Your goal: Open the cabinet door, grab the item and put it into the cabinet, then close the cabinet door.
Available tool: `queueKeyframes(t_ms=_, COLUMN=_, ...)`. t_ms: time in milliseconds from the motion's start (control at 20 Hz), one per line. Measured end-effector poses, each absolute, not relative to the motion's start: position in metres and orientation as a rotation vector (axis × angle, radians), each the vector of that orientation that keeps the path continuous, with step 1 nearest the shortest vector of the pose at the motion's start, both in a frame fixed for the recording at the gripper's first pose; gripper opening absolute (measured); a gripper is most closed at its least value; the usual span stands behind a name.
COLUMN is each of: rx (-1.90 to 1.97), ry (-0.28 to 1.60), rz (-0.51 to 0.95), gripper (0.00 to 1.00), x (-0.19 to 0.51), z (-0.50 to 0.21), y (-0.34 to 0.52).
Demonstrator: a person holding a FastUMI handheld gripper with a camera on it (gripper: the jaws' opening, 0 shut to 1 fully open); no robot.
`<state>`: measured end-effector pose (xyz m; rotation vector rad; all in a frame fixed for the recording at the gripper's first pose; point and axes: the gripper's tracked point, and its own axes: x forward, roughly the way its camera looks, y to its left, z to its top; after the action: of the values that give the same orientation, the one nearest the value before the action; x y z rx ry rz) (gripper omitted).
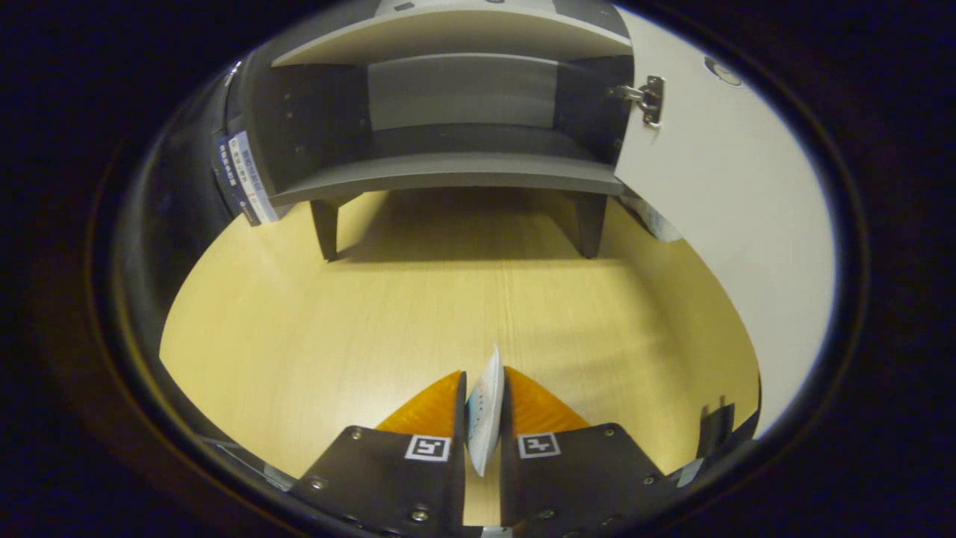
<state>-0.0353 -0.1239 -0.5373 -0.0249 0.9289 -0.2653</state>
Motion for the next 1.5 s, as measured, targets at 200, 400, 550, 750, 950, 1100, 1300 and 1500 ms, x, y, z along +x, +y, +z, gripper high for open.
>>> queueKeyframes(t_ms=200, rx=-0.007, ry=0.89, rz=-0.317, gripper=0.09, x=-0.032, z=-0.514, y=-0.128)
queueKeyframes(t_ms=400, rx=-0.052, ry=0.815, rz=-0.268, gripper=0.09, x=-0.011, z=-0.456, y=-0.117)
queueKeyframes(t_ms=550, rx=-0.053, ry=0.736, rz=-0.225, gripper=0.09, x=0.013, z=-0.39, y=-0.101)
queueKeyframes(t_ms=750, rx=-0.071, ry=0.597, rz=-0.164, gripper=0.09, x=0.051, z=-0.289, y=-0.083)
queueKeyframes(t_ms=950, rx=-0.084, ry=0.486, rz=-0.116, gripper=0.08, x=0.083, z=-0.207, y=-0.066)
queueKeyframes(t_ms=1100, rx=-0.076, ry=0.448, rz=-0.095, gripper=0.08, x=0.107, z=-0.181, y=-0.059)
queueKeyframes(t_ms=1300, rx=-0.027, ry=0.438, rz=-0.089, gripper=0.08, x=0.148, z=-0.169, y=-0.064)
queueKeyframes(t_ms=1500, rx=0.015, ry=0.452, rz=-0.105, gripper=0.08, x=0.187, z=-0.164, y=-0.075)
